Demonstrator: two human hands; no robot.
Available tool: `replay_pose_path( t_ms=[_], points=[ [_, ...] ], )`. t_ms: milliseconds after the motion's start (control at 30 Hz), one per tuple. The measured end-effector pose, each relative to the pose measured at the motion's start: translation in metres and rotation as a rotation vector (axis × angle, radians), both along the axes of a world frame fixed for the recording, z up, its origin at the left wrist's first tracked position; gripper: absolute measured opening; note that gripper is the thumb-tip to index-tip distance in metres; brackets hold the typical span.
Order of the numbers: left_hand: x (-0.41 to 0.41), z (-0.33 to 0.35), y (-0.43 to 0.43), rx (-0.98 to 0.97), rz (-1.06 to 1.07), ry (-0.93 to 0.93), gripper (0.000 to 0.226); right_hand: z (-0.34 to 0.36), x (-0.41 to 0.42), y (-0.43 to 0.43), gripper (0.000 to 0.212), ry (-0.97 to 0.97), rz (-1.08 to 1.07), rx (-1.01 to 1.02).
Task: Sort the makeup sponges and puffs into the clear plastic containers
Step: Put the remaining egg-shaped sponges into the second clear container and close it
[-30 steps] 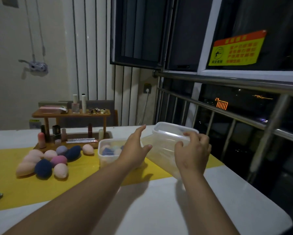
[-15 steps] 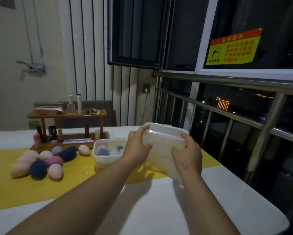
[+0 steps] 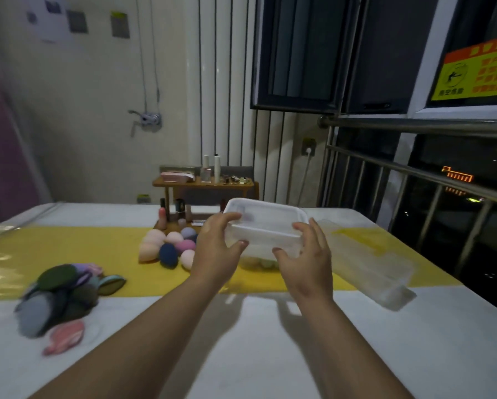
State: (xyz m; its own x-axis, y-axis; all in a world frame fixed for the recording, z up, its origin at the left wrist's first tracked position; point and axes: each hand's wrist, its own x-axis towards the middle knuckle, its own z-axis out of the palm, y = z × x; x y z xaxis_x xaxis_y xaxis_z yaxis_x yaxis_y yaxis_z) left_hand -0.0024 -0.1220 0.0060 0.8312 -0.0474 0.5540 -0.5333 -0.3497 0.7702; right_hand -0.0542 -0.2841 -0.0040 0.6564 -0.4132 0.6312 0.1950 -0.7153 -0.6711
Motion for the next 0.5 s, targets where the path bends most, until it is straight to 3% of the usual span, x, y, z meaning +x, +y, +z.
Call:
replay_pose_path(
  t_ms=[267, 400, 500],
  points=[
    [-0.016, -0.017, 0.075, 0.100, 0.099, -0.099, 0.049, -0.017, 0.001, 0.042, 0.050, -0.107, 0.140, -0.279],
    [-0.022, -0.030, 0.102, 0.321, 0.168, -0.165, 0.043, -0.028, 0.003, 0.043, 0.045, -0.202, 0.170, -0.559],
    [-0.023, -0.040, 0.115, 0.520, 0.230, -0.360, 0.043, -0.033, 0.002, 0.038, 0.043, -0.295, 0.183, -0.710]
  ],
)
